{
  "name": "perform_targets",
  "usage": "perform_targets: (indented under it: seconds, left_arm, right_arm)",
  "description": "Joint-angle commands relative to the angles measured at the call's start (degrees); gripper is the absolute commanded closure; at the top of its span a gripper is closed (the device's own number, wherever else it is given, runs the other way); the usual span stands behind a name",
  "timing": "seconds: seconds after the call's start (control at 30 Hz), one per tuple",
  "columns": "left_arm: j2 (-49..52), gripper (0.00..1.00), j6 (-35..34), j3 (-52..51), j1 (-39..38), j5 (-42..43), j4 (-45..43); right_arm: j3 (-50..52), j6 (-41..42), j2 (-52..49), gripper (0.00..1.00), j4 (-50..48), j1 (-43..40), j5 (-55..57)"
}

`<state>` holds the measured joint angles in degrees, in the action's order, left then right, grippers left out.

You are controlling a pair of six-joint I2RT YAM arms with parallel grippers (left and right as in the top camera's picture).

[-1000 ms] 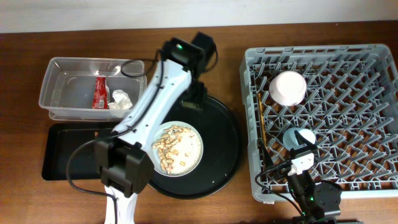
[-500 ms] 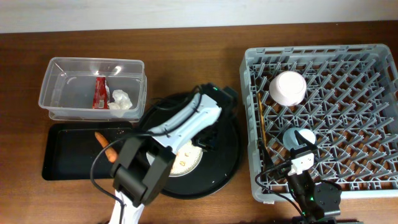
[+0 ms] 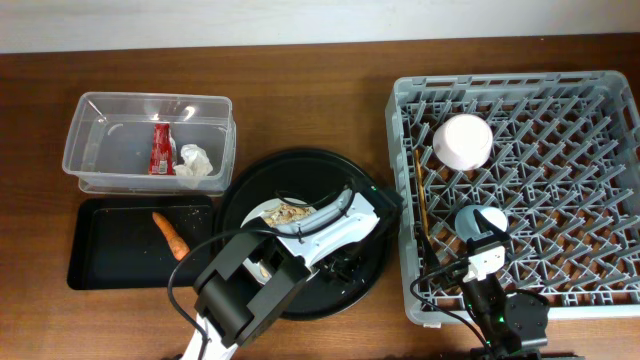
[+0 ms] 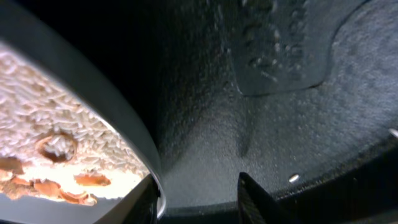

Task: Sort waste into correct bins and load items into the dishwasher rack
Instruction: 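Move the left gripper to the rim of the white plate, then grasp the white plate rim with the left gripper and lift it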

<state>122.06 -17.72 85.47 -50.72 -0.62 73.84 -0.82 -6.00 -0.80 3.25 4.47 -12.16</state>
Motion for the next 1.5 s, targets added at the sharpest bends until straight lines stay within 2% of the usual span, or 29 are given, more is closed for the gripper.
perform_targets:
  seconds: [0.0, 0.1, 0.13, 0.43, 0.53, 0.73, 0.83, 0.97, 1.2, 1.47]
  left_arm:
    - [-1.1, 0.73, 1.2, -2.2, 0.1, 1.3, -1.9]
    - [-1.1, 0.90, 1.9, -2.4, 0.1, 1.3, -2.4]
    - [-1.1, 1.00, 2.1, -2.4, 0.1, 1.1, -2.7]
    - [-1.2, 1.00, 1.9, -0.9, 0.4, -2.4, -3.0]
    - [-1.5, 1.00, -2.8, 2.8, 0.4, -8.3, 0.9]
    - [-2.3, 1.00, -3.8, 6.3, 0.5, -10.8, 2.6]
    - [-2.9, 1.00, -5.2, 7.7, 0.5, -15.7, 5.3]
    - [-4.0, 1.00, -6.3, 11.0, 1.6, -17.2, 9.6]
    - [-10.8, 1.00, -5.4, 12.6, 8.3, -11.1, 13.9]
    - [-13.7, 1.00, 2.9, 12.6, 21.4, 0.5, 14.1]
  right_arm:
    - [0.5, 0.5, 0.4, 0.02, -0.1, -0.4, -0.7]
    - [0.5, 0.5, 0.4, 0.02, -0.1, -0.4, -0.7]
    - [0.5, 0.5, 0.4, 0.02, -0.1, -0.4, -0.7]
    - [0.5, 0.5, 0.4, 0.02, -0.1, -0.4, -0.7]
    - [0.5, 0.5, 0.4, 0.02, -0.1, -0.4, -0.7]
    - [0.5, 0.5, 0.4, 0.02, -0.1, -0.4, -0.7]
    - [0.5, 0.5, 0.4, 0.02, -0.1, -0.4, -0.7]
    - [0.5, 0.5, 0.4, 0.02, -0.1, -0.4, -0.7]
    - [0.5, 0.5, 0.4, 0.02, -0.1, -0.4, -0.7]
    - [0.5, 0.5, 0.4, 0.02, -0.1, -0.4, -0.7]
